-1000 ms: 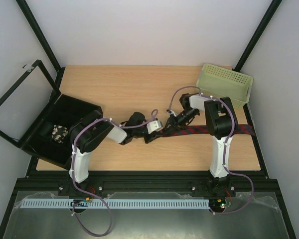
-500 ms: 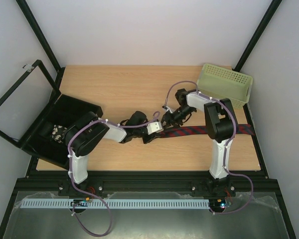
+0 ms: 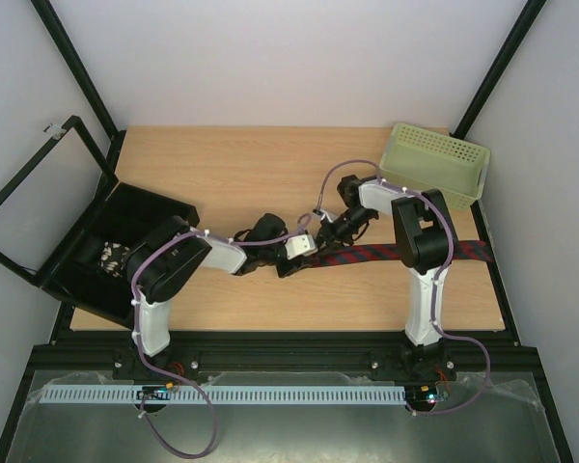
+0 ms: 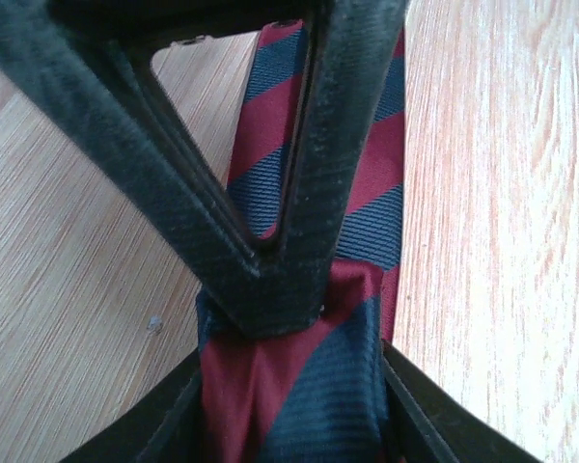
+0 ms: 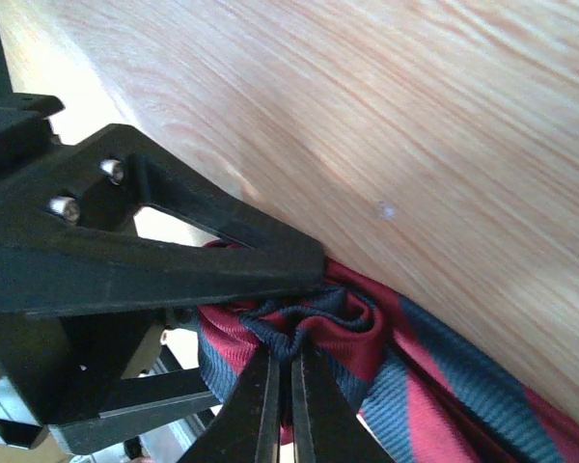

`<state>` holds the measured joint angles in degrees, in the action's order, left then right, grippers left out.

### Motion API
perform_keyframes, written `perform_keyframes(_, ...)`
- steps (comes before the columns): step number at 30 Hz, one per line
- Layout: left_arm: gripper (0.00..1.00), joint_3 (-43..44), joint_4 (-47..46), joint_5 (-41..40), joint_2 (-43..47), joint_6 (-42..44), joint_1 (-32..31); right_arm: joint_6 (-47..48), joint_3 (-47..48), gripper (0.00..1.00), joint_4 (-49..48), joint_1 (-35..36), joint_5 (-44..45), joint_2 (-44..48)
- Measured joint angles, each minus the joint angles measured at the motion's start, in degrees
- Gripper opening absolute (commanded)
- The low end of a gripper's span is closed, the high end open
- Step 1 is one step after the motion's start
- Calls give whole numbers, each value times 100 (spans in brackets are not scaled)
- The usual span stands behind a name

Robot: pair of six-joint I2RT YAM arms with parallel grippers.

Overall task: Roll the ties
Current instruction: Roll the tie at the center of the board.

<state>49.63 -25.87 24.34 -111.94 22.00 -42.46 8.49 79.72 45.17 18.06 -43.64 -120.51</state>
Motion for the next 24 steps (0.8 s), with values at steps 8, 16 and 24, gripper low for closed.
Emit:
perform_keyframes(8,83,-151,22,223,129,-216,170,184,-127,1,-173,-197,103,-31)
perform_keyframes(16,98,162,-96,356,-160,-361,48,291,-302,1,-367,-278,61,28)
perform_keyframes(24,75,579,-479,291,-662,-175,-168,286,-280,1,-350,-278,22,42)
